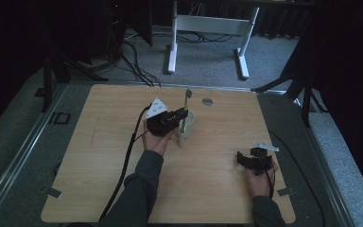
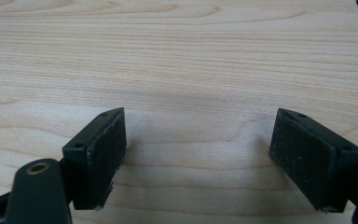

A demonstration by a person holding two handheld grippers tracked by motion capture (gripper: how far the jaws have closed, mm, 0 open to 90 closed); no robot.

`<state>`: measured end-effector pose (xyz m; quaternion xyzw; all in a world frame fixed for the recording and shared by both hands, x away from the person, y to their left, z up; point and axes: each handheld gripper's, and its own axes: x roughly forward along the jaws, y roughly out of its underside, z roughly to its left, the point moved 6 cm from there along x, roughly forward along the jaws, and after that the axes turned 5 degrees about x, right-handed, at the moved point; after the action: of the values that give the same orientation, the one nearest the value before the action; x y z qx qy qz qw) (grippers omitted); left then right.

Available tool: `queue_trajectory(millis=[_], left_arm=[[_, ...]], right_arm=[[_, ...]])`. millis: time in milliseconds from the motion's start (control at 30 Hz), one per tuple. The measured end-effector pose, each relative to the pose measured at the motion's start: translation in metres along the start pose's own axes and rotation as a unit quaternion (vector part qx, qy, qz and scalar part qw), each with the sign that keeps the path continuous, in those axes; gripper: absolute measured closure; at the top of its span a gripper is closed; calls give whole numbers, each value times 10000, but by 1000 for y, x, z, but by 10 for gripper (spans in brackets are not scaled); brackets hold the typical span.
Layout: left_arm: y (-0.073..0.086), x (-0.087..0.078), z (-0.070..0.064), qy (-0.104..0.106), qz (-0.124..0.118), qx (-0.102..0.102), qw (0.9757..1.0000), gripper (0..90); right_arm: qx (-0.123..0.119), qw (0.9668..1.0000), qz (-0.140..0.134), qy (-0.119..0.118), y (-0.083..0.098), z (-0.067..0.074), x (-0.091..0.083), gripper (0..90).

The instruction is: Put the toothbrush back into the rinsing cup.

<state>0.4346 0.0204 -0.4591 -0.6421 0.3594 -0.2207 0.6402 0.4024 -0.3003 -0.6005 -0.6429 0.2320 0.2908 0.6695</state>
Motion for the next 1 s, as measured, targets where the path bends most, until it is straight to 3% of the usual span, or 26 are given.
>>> queue_trajectory(millis=[667,1000], left_arm=[[8,2,0,3,231,87,9997,810],[18,-3,3,-31,311,17,9995,808]], right_arm=[[-5,10000,-1,-2,0,0,0,181],[1,10000,0,0,0,0,0,181]])
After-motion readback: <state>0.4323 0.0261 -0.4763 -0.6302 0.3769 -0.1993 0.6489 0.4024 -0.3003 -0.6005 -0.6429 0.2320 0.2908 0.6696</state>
